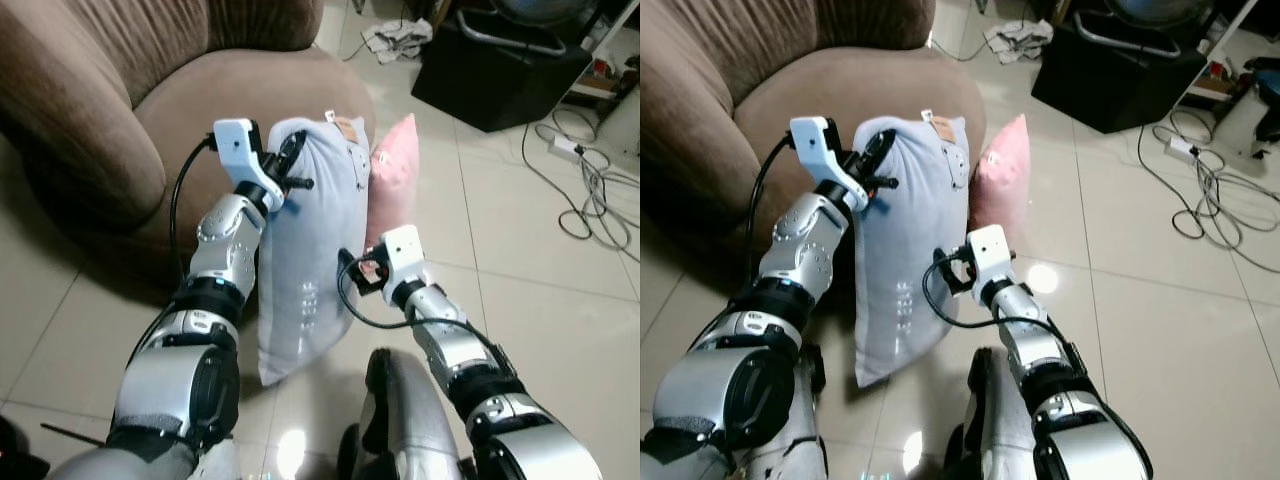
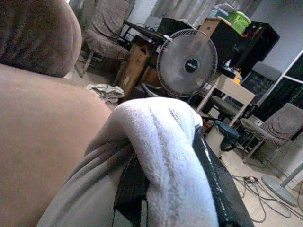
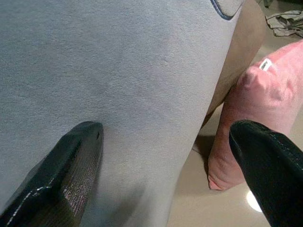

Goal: Move the pillow to the sofa from floor

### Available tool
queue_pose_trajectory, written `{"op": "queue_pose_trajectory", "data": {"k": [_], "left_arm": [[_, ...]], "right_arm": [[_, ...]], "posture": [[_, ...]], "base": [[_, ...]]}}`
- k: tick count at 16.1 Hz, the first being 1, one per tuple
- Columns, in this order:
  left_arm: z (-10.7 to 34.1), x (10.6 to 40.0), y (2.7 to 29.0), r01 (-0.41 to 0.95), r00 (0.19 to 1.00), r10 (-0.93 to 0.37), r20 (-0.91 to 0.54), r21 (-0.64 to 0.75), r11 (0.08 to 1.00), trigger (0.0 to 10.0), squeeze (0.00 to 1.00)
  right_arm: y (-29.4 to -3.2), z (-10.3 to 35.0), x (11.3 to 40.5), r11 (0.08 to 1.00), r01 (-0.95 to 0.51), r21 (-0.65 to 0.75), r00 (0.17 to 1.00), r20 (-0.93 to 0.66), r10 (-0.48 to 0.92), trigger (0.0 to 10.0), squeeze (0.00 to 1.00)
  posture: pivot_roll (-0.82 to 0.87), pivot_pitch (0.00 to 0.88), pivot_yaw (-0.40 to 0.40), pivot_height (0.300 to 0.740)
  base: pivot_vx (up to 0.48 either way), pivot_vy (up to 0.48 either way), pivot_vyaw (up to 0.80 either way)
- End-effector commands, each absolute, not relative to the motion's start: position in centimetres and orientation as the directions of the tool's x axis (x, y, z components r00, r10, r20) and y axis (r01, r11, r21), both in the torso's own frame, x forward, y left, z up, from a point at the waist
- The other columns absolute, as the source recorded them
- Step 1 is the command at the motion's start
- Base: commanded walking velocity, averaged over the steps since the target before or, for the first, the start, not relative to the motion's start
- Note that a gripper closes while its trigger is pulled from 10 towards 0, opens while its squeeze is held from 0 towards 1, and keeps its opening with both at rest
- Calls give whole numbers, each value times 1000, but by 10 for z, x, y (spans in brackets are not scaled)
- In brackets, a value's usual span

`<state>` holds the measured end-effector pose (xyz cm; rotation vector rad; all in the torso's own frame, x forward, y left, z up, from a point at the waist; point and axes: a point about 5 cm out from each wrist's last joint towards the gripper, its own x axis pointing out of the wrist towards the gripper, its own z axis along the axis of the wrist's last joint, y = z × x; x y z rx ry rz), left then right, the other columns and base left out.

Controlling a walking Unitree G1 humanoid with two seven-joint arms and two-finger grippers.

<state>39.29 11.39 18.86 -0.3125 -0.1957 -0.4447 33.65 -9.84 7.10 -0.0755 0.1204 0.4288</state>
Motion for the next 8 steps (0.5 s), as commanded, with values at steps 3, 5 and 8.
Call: {"op": "queue_pose_trajectory", "data": {"k": [3, 5, 8], "left_arm": [[195, 393, 116, 434, 885, -370, 282, -211, 876, 0, 0], [190, 393, 119, 412, 898, -353, 262, -220, 885, 0, 0], [185, 393, 119, 404, 904, -350, 244, -228, 886, 0, 0]], "right_arm": [[-115, 112, 351, 900, -425, -92, 905, -30, 425, 10000, 0], [-118, 126, 353, 890, -438, -124, 898, -8, 441, 10000, 0], [-127, 132, 351, 891, -436, -129, 899, -16, 438, 10000, 0]], "posture": [[146, 104, -175, 616], [132, 101, -175, 636], [115, 102, -178, 666]], "base": [[0, 0, 0], [0, 0, 0], [0, 0, 0]]}}
